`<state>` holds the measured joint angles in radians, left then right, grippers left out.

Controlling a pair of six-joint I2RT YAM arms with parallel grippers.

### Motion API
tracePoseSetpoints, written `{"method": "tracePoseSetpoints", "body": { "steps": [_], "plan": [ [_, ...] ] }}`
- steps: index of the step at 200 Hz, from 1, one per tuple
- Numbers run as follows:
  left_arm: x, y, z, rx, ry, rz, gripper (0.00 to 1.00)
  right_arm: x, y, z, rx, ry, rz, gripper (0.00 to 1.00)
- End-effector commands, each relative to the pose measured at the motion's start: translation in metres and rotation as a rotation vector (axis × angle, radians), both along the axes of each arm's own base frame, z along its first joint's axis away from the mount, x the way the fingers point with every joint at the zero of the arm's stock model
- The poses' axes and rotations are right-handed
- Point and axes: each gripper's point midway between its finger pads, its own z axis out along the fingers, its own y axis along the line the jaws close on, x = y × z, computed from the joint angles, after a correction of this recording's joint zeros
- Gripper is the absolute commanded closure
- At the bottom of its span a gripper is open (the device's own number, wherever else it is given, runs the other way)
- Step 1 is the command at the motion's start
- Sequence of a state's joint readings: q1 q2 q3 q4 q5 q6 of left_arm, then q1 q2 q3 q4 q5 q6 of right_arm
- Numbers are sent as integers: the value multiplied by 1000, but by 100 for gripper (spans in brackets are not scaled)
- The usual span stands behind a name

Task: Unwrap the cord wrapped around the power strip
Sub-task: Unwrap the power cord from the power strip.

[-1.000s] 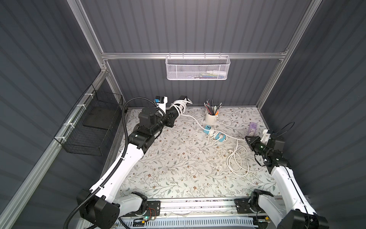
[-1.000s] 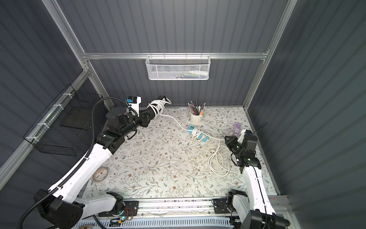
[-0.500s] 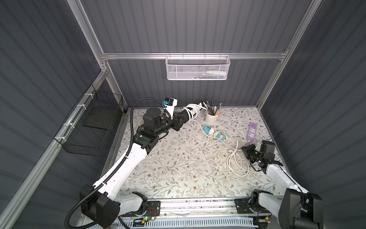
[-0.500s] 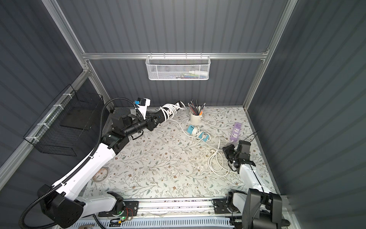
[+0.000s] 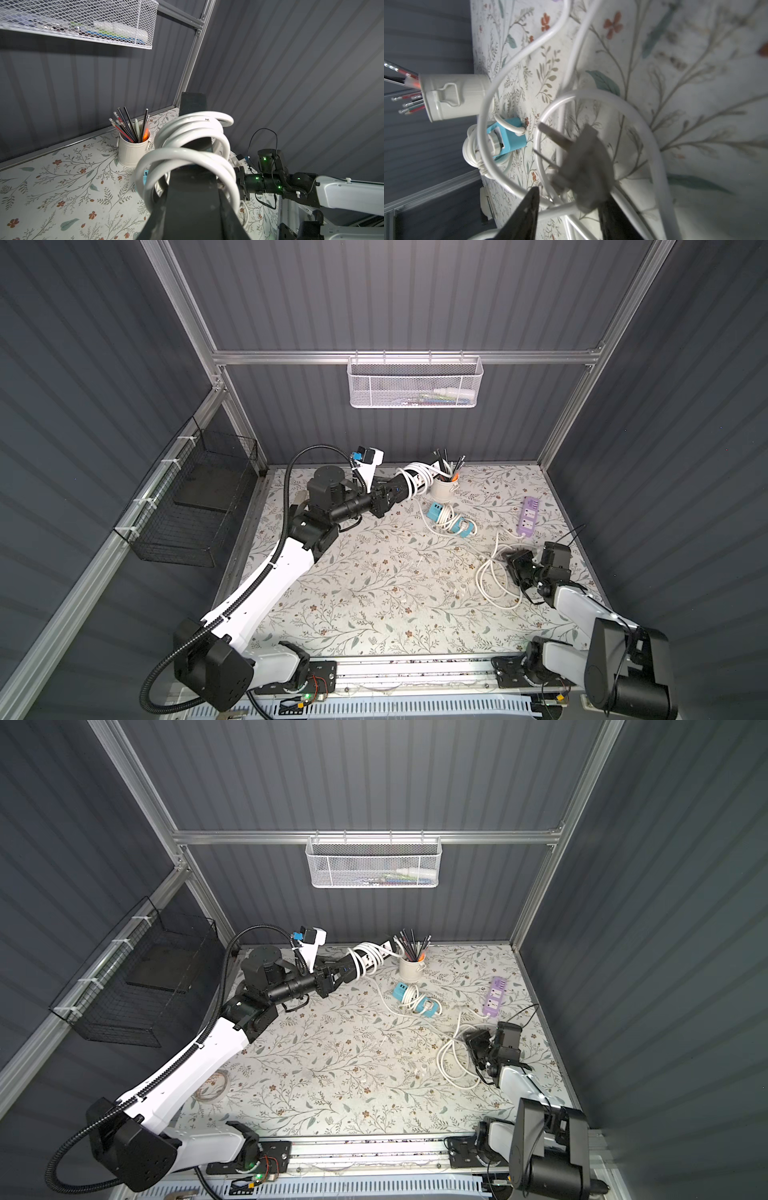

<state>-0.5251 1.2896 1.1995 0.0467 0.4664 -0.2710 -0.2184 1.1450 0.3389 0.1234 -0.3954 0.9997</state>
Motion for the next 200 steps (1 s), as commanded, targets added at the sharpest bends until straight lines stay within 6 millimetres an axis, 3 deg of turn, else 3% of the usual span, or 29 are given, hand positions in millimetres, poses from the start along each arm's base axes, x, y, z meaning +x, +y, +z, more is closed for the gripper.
{"method": "tracePoseSetpoints", "body": {
  "steps": [1,12,48,59,80,89,118,152,200],
  "plan": [
    [-7,-5,31,-62,-89,-37,100,5,-3,22,-28,-69,1,35],
    [-7,-6,31,-63,-90,-39,100,4,-3,32,-41,-95,6,30],
    [-6,-6,29,-61,-88,-33,100,4,0,74,-140,-194,47,2],
    [-6,-5,30,-62,-89,-30,100,7,-1,89,-192,-224,51,1],
    [-6,-5,32,-65,-90,-31,100,16,16,122,-262,-348,146,1],
    [-6,-5,30,-64,-88,-28,100,22,27,137,-295,-419,199,1],
    [-7,-6,33,-71,-88,-34,100,33,96,190,-362,-719,495,1],
    [-10,-5,37,-75,-92,-38,100,41,153,224,-351,-989,709,1],
    [-13,-5,39,-81,-89,-49,100,66,225,214,-224,-1137,943,1]
  ]
}}
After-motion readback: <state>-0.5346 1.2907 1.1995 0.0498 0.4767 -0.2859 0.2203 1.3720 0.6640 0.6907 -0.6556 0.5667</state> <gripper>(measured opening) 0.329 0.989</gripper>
